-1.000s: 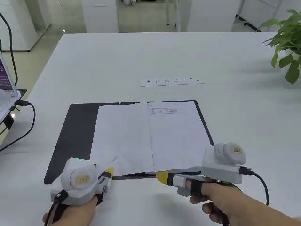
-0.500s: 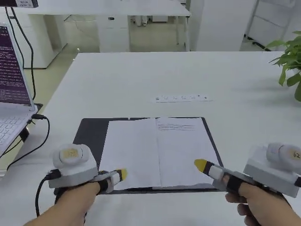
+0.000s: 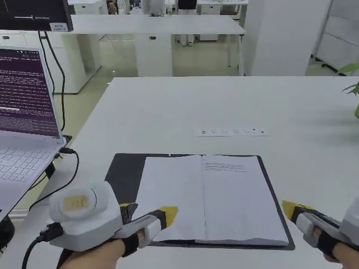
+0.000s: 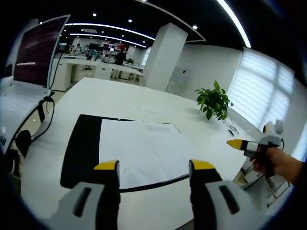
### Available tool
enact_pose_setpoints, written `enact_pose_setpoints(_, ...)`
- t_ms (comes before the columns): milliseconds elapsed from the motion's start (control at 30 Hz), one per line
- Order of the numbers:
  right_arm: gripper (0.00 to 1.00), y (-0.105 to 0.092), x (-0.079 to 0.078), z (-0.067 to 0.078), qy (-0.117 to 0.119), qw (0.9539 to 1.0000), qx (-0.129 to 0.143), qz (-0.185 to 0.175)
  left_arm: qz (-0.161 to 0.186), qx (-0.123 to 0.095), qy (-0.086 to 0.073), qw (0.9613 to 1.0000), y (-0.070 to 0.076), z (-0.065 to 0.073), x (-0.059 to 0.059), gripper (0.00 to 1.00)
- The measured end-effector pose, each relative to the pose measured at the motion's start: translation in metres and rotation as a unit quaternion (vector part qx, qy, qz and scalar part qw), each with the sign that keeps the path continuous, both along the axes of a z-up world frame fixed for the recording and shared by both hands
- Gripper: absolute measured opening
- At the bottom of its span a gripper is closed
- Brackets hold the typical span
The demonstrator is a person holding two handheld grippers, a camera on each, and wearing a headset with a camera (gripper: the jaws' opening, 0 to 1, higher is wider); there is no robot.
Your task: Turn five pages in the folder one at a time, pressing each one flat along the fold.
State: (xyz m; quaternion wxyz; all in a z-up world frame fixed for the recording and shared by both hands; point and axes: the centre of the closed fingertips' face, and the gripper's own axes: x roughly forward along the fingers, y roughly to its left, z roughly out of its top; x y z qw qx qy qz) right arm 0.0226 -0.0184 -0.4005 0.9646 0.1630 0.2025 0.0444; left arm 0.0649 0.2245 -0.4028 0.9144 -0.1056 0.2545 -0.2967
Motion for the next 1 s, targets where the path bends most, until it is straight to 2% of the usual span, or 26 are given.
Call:
enact_pose_setpoints(33,0.04,0.0,0.0,0.001,-0.007,0.9999,-0.008,0.008,-0.003,0.011,-0.009,0.9999,0.002,0.003,-0.002,0.62)
enact_pose_setpoints(100,0.12,0.001,-0.002,0.0,-0.006,0.9997,-0.018,0.018,-0.006,0.029,-0.026,0.9992,0.005,0.008,-0.004,0.67)
enact_pose_setpoints(167,0.17,0.001,-0.005,-0.001,-0.004,0.9983,-0.047,0.034,-0.012,0.044,-0.033,0.9984,0.007,0.009,-0.007,0.69)
enact_pose_setpoints(233,0.22,0.001,-0.007,-0.002,-0.004,0.9973,-0.06,0.041,-0.015,0.049,-0.038,0.998,0.008,0.01,-0.01,0.71)
enact_pose_setpoints(333,0.29,0.001,-0.011,-0.003,-0.004,0.9952,-0.081,0.054,-0.01,0.046,-0.034,0.9983,0.013,0.007,-0.013,0.74)
enact_pose_setpoints(500,0.42,0.004,-0.014,0.0,-0.011,0.9927,-0.1,0.067,0.004,0.046,-0.016,0.9988,0.02,-0.004,-0.018,0.81)
enact_pose_setpoints(533,0.44,0.004,-0.014,0.001,-0.012,0.9925,-0.101,0.069,0.004,0.053,-0.016,0.9985,0.022,-0.006,-0.02,0.83)
enact_pose_setpoints(667,0.58,0.001,-0.016,0.005,-0.016,0.9923,-0.102,0.068,-0.004,0.082,-0.034,0.996,0.027,-0.006,-0.022,0.94)
enact_pose_setpoints(800,0.73,-0.005,-0.02,0.007,-0.019,0.9917,-0.111,0.061,-0.006,0.09,-0.038,0.9952,0.032,-0.007,-0.022,0.99)
enact_pose_setpoints(867,0.82,-0.008,-0.022,0.007,-0.019,0.9921,-0.11,0.057,-0.006,0.084,-0.034,0.9958,0.036,-0.01,-0.022,0.99)
enact_pose_setpoints(933,0.86,-0.011,-0.025,0.007,-0.022,0.9927,-0.106,0.052,0.0,0.083,-0.019,0.9964,0.04,-0.016,-0.023,0.99)
enact_pose_setpoints(1000,0.91,-0.013,-0.027,0.009,-0.029,0.9935,-0.1,0.045,0.001,0.086,-0.02,0.9961,0.043,-0.017,-0.023,0.99)
